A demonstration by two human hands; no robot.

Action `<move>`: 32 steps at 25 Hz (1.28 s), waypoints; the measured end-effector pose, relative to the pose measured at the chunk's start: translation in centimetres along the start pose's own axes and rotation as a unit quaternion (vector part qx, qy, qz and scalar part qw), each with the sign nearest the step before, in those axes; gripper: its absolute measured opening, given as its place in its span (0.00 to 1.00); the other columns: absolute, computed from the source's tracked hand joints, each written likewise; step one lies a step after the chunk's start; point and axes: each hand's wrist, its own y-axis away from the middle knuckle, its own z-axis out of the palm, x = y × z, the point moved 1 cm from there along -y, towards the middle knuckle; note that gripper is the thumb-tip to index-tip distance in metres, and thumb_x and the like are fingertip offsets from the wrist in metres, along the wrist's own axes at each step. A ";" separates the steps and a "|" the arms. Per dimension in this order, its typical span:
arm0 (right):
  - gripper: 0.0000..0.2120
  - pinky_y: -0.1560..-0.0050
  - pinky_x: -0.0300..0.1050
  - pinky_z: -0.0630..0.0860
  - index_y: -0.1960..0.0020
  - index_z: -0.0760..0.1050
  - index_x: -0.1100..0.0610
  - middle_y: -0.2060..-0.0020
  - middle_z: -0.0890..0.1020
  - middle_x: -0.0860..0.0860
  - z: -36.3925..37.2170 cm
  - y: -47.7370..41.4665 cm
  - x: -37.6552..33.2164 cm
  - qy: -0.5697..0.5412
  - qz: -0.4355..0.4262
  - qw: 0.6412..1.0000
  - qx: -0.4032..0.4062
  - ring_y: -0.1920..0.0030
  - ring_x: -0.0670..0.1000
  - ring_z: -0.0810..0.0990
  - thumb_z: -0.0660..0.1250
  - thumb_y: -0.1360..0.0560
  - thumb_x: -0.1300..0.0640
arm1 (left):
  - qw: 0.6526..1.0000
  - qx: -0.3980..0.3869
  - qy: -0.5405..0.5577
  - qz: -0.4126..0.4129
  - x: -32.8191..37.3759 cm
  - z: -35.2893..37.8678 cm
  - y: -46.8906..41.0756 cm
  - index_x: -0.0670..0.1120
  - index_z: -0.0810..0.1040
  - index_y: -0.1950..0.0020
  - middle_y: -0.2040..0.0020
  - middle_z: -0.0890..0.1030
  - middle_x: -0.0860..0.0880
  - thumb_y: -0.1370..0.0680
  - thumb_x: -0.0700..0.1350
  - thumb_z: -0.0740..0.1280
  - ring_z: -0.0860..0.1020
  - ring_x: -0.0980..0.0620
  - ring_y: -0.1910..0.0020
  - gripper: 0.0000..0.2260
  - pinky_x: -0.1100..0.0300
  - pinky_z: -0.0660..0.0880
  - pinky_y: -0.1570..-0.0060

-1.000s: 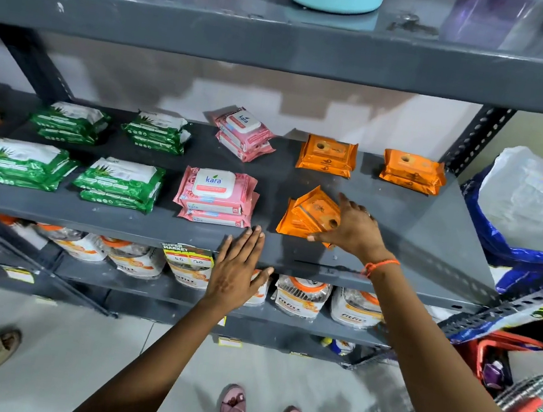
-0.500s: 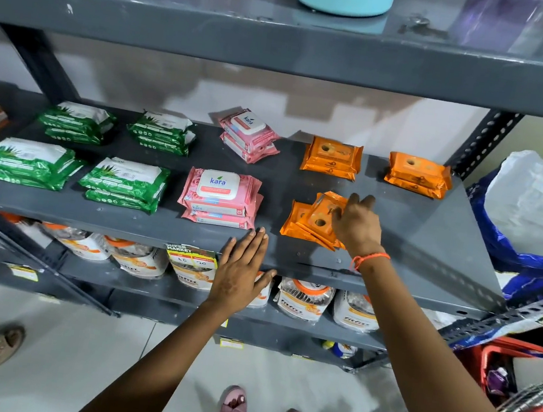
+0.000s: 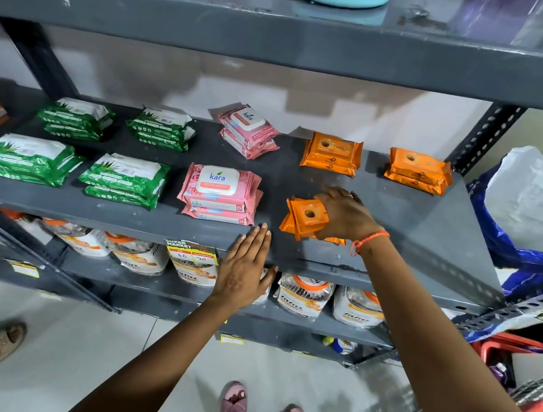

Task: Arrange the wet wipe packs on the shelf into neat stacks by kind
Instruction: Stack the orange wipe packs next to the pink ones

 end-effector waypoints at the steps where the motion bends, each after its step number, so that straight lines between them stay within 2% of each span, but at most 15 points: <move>1: 0.37 0.28 0.60 0.61 0.31 0.66 0.53 0.29 0.69 0.55 0.3 0.0 0.1 -0.011 -0.001 1.000 0.009 0.29 0.58 0.66 0.74 0.35 0.45 | 1.000 0.001 -0.003 0.001 0.0 0.0 0.0 0.41 0.62 0.28 0.27 0.66 0.43 0.24 0.58 0.50 0.65 0.45 0.28 0.30 0.48 0.64 0.31; 3: 0.39 0.29 0.58 0.64 0.29 0.64 0.54 0.31 0.72 0.55 0.9 0.1 0.4 -0.019 -0.001 1.000 0.018 0.31 0.59 0.68 0.74 0.35 0.46 | 1.000 0.005 -0.006 0.006 -0.1 0.2 0.0 0.42 0.61 0.28 0.27 0.66 0.43 0.24 0.59 0.50 0.65 0.45 0.28 0.30 0.48 0.63 0.31; 7: 0.41 0.27 0.60 0.61 0.25 0.60 0.54 0.29 0.68 0.54 1.0 0.2 0.5 -0.003 0.013 1.000 0.027 0.29 0.60 0.64 0.73 0.33 0.44 | 1.000 -0.005 0.025 0.002 0.2 -0.1 -0.2 0.42 0.60 0.27 0.26 0.63 0.43 0.24 0.59 0.50 0.63 0.45 0.27 0.31 0.49 0.61 0.30; 10: 0.42 0.27 0.64 0.59 0.25 0.59 0.52 0.28 0.67 0.53 1.1 0.2 0.3 0.005 0.017 1.000 0.023 0.29 0.60 0.63 0.72 0.33 0.41 | 0.984 -0.017 0.166 -0.056 1.4 -1.6 -1.2 0.43 0.55 0.26 0.24 0.58 0.44 0.22 0.58 0.53 0.57 0.45 0.25 0.29 0.51 0.60 0.29; 12: 0.45 0.26 0.65 0.56 0.24 0.57 0.51 0.27 0.64 0.54 1.5 0.6 0.4 -0.033 0.029 0.997 0.057 0.27 0.60 0.60 0.69 0.35 0.35 | 0.945 -0.016 0.299 -0.129 2.3 -2.9 -2.6 0.44 0.54 0.25 0.24 0.58 0.43 0.20 0.56 0.55 0.58 0.45 0.25 0.28 0.50 0.61 0.30; 13: 0.46 0.26 0.63 0.56 0.24 0.56 0.52 0.26 0.63 0.55 1.9 1.0 0.4 -0.087 0.051 0.990 0.103 0.26 0.60 0.59 0.67 0.35 0.33 | 0.917 -0.007 0.367 -0.157 2.7 -3.4 -3.5 0.44 0.55 0.26 0.25 0.60 0.43 0.20 0.55 0.55 0.59 0.44 0.26 0.26 0.50 0.61 0.30; 14: 0.45 0.26 0.61 0.57 0.24 0.57 0.54 0.26 0.63 0.57 2.3 1.5 0.5 -0.178 0.094 0.966 0.161 0.26 0.61 0.59 0.64 0.33 0.32 | 0.887 0.005 0.425 -0.179 3.0 -3.7 -4.6 0.44 0.58 0.26 0.26 0.63 0.42 0.20 0.54 0.55 0.62 0.44 0.27 0.25 0.51 0.61 0.30; 15: 0.41 0.26 0.59 0.59 0.25 0.57 0.56 0.26 0.63 0.59 2.9 1.9 0.7 -0.295 0.157 0.919 0.208 0.26 0.61 0.60 0.62 0.29 0.35 | 0.862 0.015 0.466 -0.198 3.3 -4.1 -5.6 0.43 0.61 0.27 0.28 0.66 0.41 0.20 0.53 0.55 0.65 0.43 0.29 0.23 0.52 0.62 0.31; 17: 0.31 0.27 0.57 0.62 0.26 0.60 0.60 0.28 0.65 0.62 4.4 2.3 0.9 -0.472 0.269 0.809 0.225 0.28 0.62 0.63 0.59 0.22 0.44 | 0.827 0.005 0.514 -0.230 3.7 -4.2 -7.3 0.44 0.66 0.30 0.32 0.72 0.41 0.19 0.52 0.54 0.70 0.43 0.34 0.21 0.53 0.66 0.36; 19: 0.23 0.30 0.56 0.67 0.30 0.65 0.63 0.32 0.71 0.63 5.1 2.3 0.6 -0.531 0.272 0.775 0.208 0.31 0.63 0.70 0.57 0.20 0.50 | 0.812 -0.008 0.531 -0.241 4.6 -4.2 -8.4 0.43 0.72 0.35 0.40 0.78 0.38 0.19 0.50 0.55 0.76 0.42 0.42 0.17 0.54 0.71 0.44; 22: 0.20 0.32 0.54 0.70 0.30 0.67 0.61 0.33 0.75 0.60 4.9 2.2 0.4 -0.553 0.264 0.761 0.214 0.33 0.60 0.73 0.56 0.19 0.57 | 0.838 0.018 0.486 -0.249 5.8 -3.8 -8.9 0.43 0.77 0.40 0.48 0.81 0.35 0.20 0.47 0.58 0.79 0.38 0.49 0.14 0.52 0.73 0.52; 24: 0.19 0.31 0.53 0.69 0.30 0.68 0.62 0.33 0.75 0.59 5.0 2.2 1.2 -0.551 0.270 0.752 0.240 0.33 0.59 0.73 0.56 0.19 0.59 | 0.837 0.023 0.477 -0.266 6.4 -3.7 -8.9 0.44 0.78 0.40 0.48 0.82 0.35 0.20 0.48 0.59 0.79 0.37 0.49 0.13 0.52 0.74 0.54; 28: 0.18 0.32 0.52 0.70 0.31 0.70 0.61 0.34 0.76 0.59 5.4 2.0 1.9 -0.534 0.270 0.759 0.257 0.33 0.59 0.74 0.56 0.19 0.61 | 0.846 0.041 0.456 -0.272 6.9 -3.2 -9.1 0.45 0.78 0.41 0.50 0.82 0.34 0.20 0.48 0.60 0.79 0.36 0.50 0.13 0.50 0.75 0.54; 30: 0.18 0.33 0.54 0.70 0.31 0.70 0.61 0.35 0.77 0.60 5.4 2.0 1.7 -0.518 0.272 0.769 0.257 0.35 0.61 0.75 0.55 0.19 0.60 | 0.847 0.048 0.454 -0.272 7.1 -3.1 -9.1 0.44 0.78 0.41 0.50 0.82 0.35 0.20 0.48 0.60 0.79 0.36 0.49 0.13 0.50 0.74 0.53; 32: 0.18 0.36 0.55 0.71 0.33 0.69 0.63 0.37 0.77 0.63 5.0 2.2 1.4 -0.455 0.278 0.807 0.253 0.36 0.64 0.75 0.54 0.19 0.58 | 0.847 0.048 0.456 -0.270 7.0 -3.5 -9.1 0.43 0.77 0.39 0.48 0.82 0.35 0.20 0.48 0.59 0.79 0.36 0.47 0.14 0.50 0.74 0.52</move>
